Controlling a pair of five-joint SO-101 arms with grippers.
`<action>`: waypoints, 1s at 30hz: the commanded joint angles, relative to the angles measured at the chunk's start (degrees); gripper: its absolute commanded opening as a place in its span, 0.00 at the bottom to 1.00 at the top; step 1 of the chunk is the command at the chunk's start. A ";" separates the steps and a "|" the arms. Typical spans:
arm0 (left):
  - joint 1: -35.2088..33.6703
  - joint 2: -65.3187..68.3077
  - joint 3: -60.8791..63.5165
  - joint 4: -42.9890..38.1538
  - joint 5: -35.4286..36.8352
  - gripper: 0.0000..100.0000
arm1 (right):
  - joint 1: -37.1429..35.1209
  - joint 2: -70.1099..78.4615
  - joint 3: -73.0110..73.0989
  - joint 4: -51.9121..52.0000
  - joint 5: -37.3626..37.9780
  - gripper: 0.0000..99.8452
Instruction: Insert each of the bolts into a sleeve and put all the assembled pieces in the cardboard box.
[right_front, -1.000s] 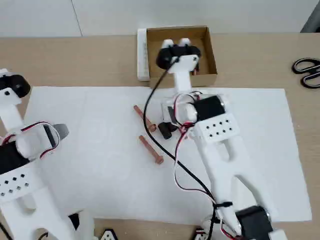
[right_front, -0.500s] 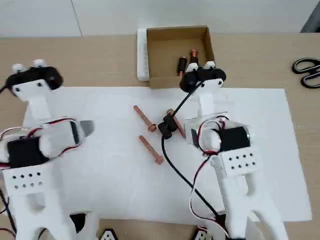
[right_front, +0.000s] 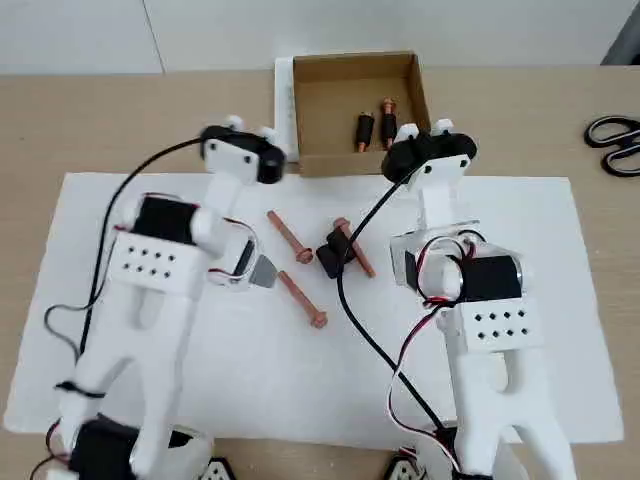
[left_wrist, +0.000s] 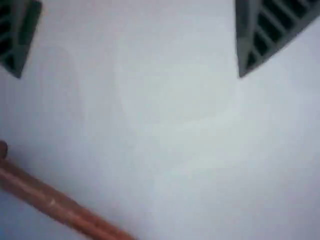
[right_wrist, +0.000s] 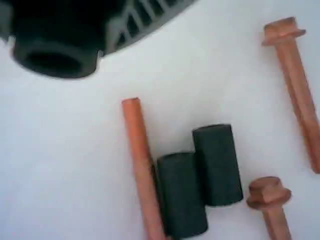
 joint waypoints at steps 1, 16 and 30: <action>2.73 4.22 -3.21 -0.62 -5.10 0.26 | 0.48 -1.45 -0.35 -1.01 0.44 0.00; 5.63 14.77 -4.88 -6.68 -33.32 0.26 | 0.57 -1.54 -0.35 -1.01 0.44 0.00; 4.57 26.11 -14.02 -7.47 -48.44 0.26 | 14.20 -1.63 -0.70 -1.01 1.76 0.00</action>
